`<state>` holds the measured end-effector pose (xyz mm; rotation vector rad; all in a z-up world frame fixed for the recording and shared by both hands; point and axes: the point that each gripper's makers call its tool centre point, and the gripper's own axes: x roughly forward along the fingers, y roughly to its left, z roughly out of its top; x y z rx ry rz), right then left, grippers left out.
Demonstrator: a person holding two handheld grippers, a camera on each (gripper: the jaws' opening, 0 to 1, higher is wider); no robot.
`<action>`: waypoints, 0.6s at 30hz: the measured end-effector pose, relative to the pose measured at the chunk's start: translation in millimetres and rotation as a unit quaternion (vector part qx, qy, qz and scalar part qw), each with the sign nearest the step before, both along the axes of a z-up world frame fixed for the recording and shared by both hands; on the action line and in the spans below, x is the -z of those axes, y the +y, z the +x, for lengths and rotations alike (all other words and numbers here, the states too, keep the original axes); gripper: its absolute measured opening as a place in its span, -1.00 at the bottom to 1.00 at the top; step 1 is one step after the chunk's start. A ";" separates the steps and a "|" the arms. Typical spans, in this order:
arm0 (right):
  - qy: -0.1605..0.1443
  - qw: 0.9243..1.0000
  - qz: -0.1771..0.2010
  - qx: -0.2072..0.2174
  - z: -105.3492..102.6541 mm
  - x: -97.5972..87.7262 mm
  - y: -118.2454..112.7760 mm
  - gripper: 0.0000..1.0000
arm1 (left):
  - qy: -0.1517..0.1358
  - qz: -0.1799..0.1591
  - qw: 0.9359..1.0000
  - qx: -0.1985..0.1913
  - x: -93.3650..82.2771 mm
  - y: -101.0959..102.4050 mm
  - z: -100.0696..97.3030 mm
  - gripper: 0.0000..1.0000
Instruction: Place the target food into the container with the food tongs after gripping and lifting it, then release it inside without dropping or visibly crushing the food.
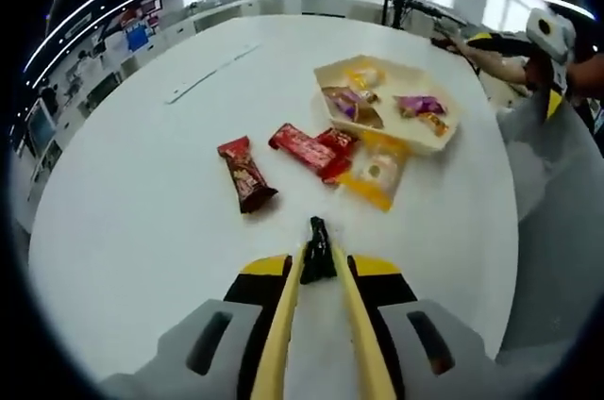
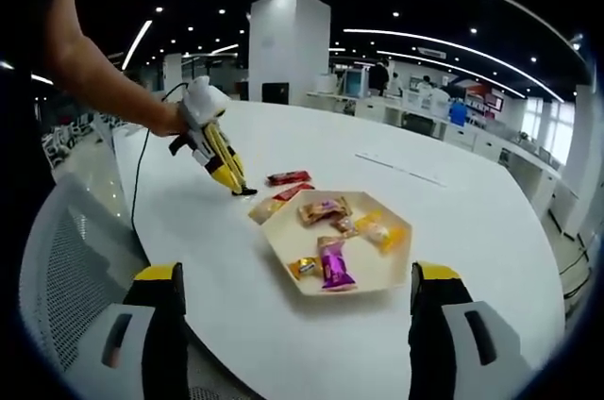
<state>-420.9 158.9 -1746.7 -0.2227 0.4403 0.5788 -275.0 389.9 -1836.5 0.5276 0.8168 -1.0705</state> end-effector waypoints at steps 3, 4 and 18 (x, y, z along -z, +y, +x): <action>0.001 1.000 0.000 -0.001 -0.4 0.1 0.6 0.95 | -0.016 0.012 1.000 0.020 2.1 -0.7 -1.0 -0.56; 0.001 1.000 -0.001 -0.001 -0.5 -0.2 1.0 0.95 | -0.014 0.012 1.000 0.020 2.1 -0.4 -0.7 -0.57; -0.001 1.000 0.001 -0.002 -0.5 -0.6 0.6 0.95 | -0.043 0.000 0.999 0.002 -15.0 0.4 5.1 -0.67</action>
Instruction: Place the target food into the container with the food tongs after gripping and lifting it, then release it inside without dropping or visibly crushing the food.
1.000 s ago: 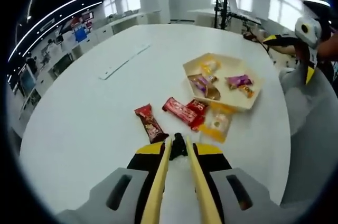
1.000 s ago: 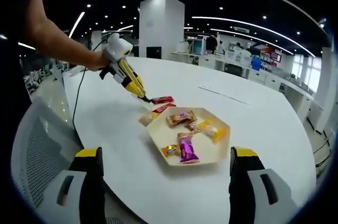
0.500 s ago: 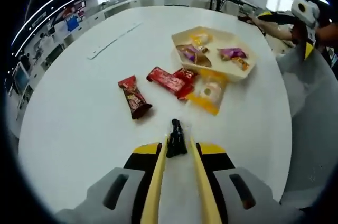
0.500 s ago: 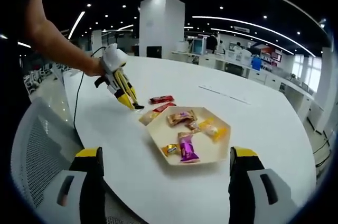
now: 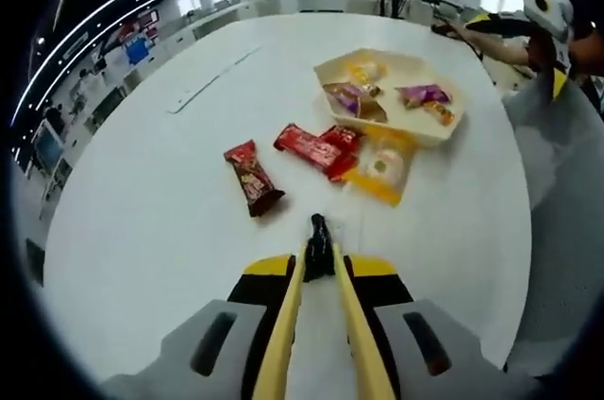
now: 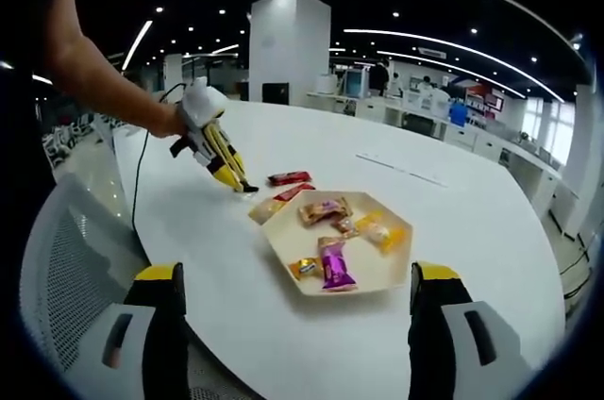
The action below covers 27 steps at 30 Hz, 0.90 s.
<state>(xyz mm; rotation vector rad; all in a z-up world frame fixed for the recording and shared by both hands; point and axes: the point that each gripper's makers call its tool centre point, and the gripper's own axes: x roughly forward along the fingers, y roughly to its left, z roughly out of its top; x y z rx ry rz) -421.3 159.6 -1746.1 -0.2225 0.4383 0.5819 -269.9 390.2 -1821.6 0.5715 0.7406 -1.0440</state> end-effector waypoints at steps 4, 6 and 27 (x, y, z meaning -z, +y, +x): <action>0.000 1.000 0.000 -0.004 -0.7 0.0 1.4 0.94 | -0.005 -0.025 1.000 -0.003 -18.8 -3.3 5.6 -0.67; -0.001 1.000 -0.002 -0.002 -0.4 0.1 1.0 0.95 | 0.000 -0.045 0.999 0.003 -30.7 -9.2 5.5 -0.66; -0.007 1.000 0.021 -0.020 -3.8 -7.7 8.3 0.92 | -0.021 -0.062 0.998 -0.003 -96.3 -0.8 17.0 -0.65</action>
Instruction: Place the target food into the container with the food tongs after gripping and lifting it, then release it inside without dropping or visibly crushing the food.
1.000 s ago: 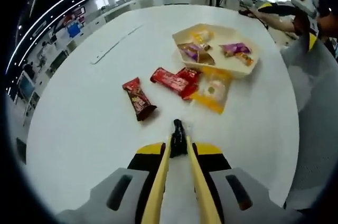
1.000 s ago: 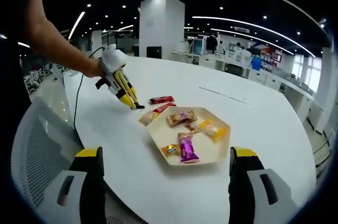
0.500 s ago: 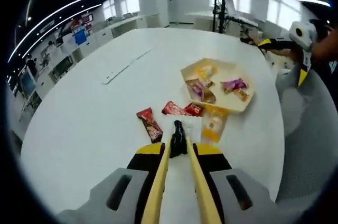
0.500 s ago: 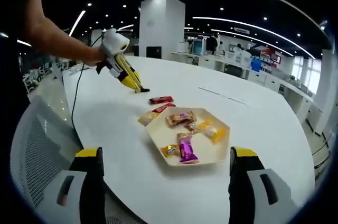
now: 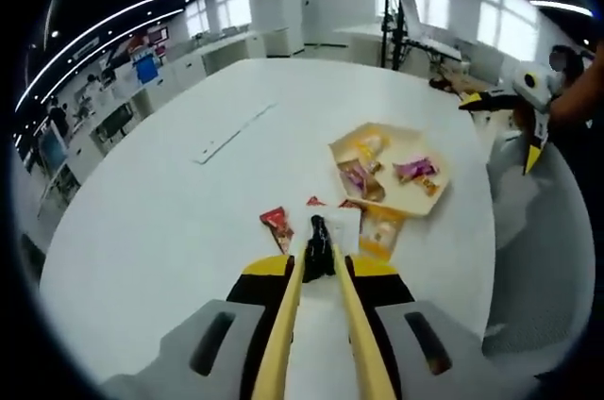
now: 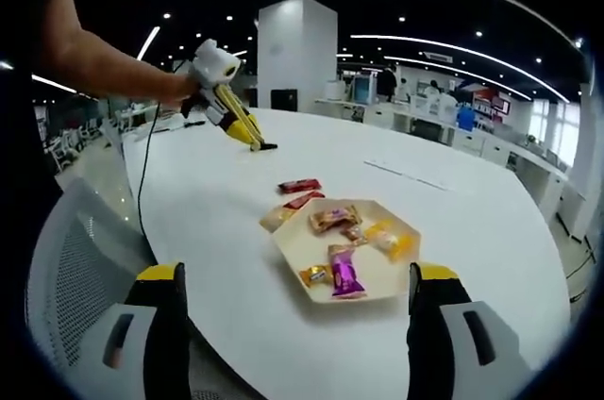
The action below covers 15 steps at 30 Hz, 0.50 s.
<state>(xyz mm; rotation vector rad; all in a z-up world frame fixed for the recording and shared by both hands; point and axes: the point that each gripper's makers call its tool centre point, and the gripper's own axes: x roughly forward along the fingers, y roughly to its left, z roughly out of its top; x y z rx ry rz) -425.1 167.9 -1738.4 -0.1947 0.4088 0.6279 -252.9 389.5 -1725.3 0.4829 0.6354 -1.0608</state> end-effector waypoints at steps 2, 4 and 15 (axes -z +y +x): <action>-0.003 1.000 0.007 0.000 0.0 -2.9 0.2 0.93 | -0.010 0.002 1.000 -0.014 -4.3 2.9 4.2 -0.65; -0.003 1.000 0.005 0.000 -0.1 -2.2 0.0 0.90 | -0.007 -0.007 1.000 -0.006 -10.6 -0.8 -1.3 -0.65; -0.011 1.000 0.006 0.005 1.4 -6.1 -0.8 0.91 | -0.012 -0.013 1.000 -0.003 -24.9 -9.4 2.4 -0.66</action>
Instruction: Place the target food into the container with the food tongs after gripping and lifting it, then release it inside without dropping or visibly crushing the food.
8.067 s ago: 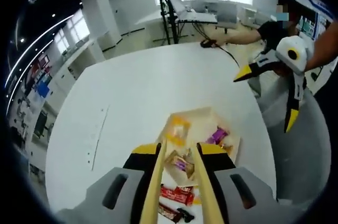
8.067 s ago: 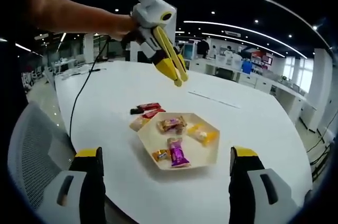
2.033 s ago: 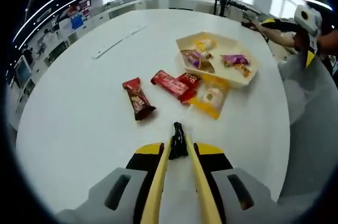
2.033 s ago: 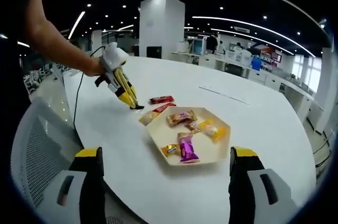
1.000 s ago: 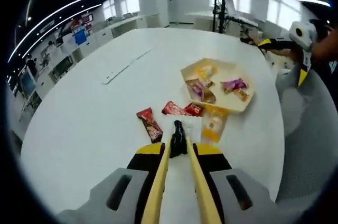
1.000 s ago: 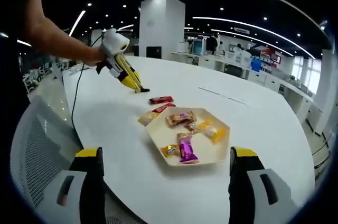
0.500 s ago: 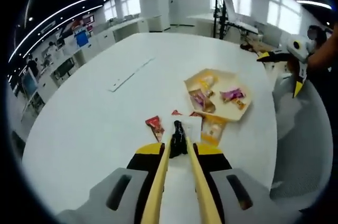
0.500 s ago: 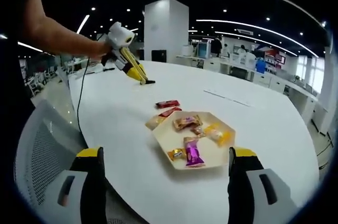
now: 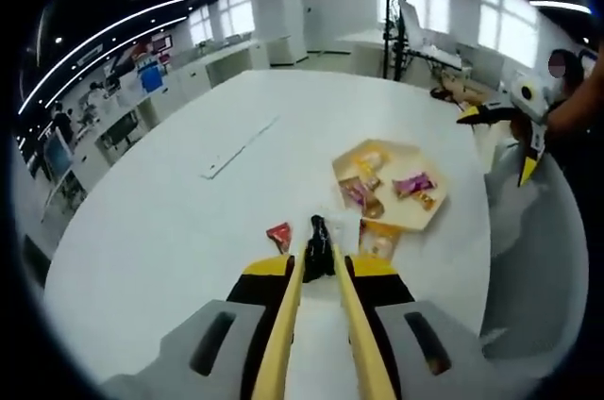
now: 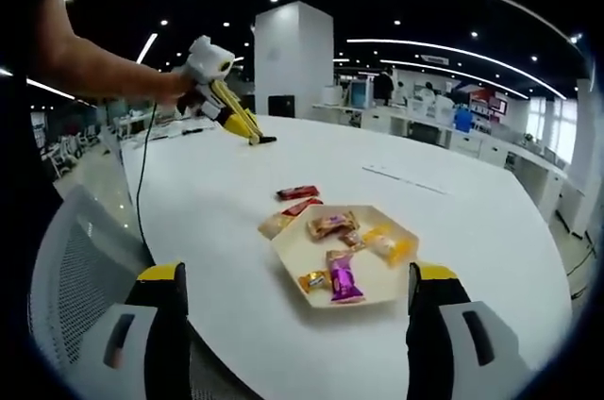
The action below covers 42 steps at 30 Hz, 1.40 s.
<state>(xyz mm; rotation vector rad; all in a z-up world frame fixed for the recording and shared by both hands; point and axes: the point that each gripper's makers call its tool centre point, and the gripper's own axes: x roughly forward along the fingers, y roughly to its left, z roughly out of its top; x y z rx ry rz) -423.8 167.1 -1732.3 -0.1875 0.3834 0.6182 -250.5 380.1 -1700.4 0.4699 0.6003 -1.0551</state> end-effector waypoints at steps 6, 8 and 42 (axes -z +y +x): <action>0.001 1.000 -0.011 -0.006 -0.8 2.8 1.6 0.90 | -0.003 -0.001 1.000 0.008 -5.1 -11.0 -3.8 -0.66; 0.002 1.000 -0.014 -0.007 -1.3 4.0 1.9 0.90 | -0.006 -0.001 1.000 0.009 -6.2 -13.8 -3.3 -0.66; -0.013 1.000 -0.021 0.013 2.8 -0.3 -6.1 0.87 | -0.008 -0.006 0.997 0.082 -6.0 -122.6 -22.5 -0.66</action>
